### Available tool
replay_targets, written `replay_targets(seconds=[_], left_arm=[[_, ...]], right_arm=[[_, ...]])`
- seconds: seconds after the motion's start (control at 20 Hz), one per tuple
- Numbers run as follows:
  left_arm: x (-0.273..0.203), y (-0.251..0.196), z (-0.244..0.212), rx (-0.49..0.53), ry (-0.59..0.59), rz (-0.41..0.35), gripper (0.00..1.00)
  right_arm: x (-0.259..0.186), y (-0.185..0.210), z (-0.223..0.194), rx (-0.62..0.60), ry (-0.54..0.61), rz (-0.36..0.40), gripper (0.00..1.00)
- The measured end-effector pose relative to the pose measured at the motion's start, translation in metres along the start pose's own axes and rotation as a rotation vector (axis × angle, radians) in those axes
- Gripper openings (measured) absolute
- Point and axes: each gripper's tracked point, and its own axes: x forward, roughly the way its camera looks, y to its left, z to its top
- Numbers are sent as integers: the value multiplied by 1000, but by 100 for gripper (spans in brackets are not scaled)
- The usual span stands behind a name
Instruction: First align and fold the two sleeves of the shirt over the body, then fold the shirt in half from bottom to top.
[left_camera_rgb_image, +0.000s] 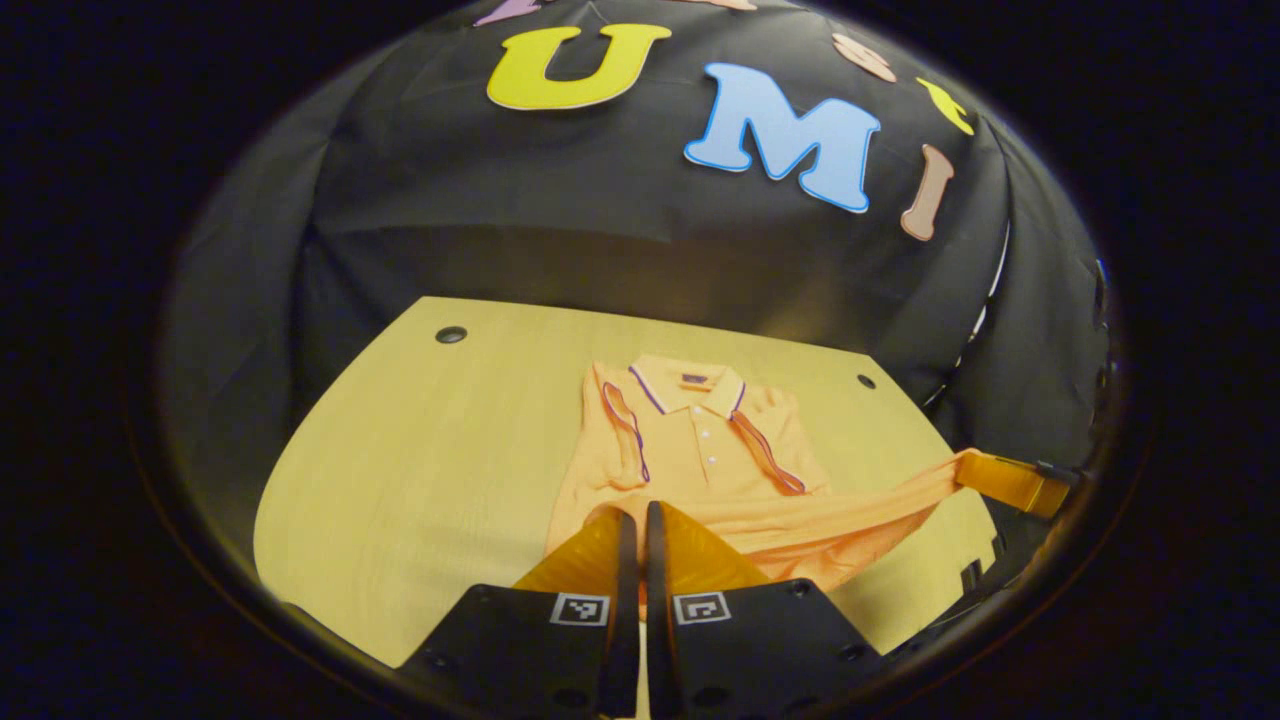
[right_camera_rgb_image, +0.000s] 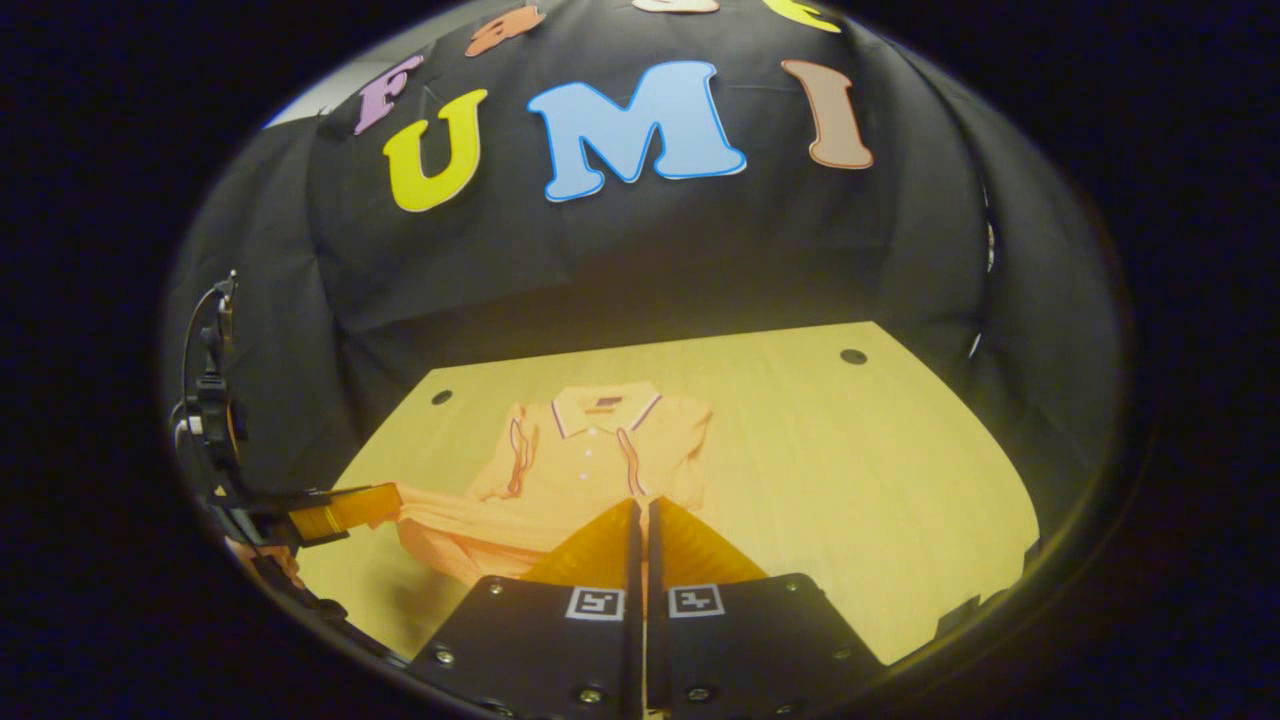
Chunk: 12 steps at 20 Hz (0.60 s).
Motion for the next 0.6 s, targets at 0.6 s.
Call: replay_targets(seconds=[0.6], left_arm=[[112,5,94,98,-22,-101,10]], right_arm=[[103,-7,80,-48,-39,-125,2]])
